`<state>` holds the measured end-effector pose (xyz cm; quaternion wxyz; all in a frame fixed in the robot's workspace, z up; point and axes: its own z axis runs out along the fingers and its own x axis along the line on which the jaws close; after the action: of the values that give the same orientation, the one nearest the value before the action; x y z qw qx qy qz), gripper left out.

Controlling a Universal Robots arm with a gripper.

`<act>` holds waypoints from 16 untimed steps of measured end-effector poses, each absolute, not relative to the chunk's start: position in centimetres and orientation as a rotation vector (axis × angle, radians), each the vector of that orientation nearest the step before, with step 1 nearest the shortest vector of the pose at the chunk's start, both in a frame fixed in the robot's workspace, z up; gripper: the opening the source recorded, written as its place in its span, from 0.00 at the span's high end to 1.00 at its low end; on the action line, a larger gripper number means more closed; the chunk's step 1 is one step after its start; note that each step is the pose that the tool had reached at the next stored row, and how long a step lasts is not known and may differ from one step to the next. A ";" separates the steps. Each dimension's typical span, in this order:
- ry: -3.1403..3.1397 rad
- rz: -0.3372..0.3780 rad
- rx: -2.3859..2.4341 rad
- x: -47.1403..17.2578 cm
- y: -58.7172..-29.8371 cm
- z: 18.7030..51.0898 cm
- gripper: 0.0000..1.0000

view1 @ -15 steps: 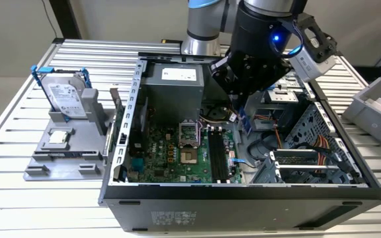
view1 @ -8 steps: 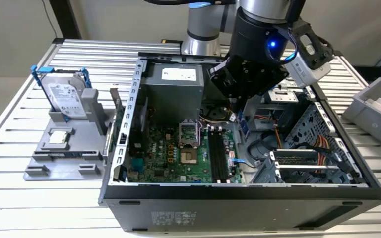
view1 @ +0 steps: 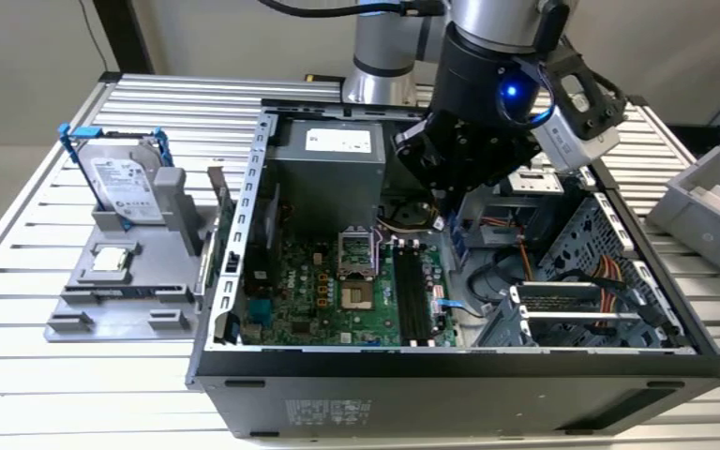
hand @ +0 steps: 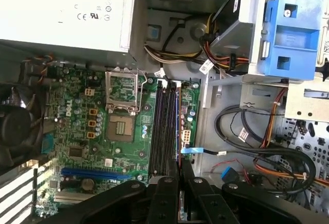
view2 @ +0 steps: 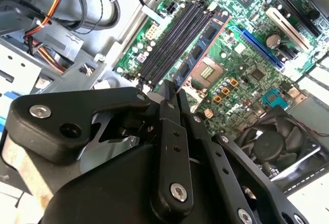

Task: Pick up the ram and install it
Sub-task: 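Insert the ram into the slot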

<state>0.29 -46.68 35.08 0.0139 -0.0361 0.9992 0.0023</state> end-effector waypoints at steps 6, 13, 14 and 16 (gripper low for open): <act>3.112 0.006 -0.096 0.3 -46.7 34.5 1.00; 3.112 0.000 -0.086 0.1 -46.6 33.2 1.00; 3.113 -0.001 -0.081 0.1 -46.6 33.0 1.00; 3.113 -0.001 -0.060 0.1 -46.6 32.7 1.00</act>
<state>0.06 -46.59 32.74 0.0140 -0.0192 0.9997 -0.0004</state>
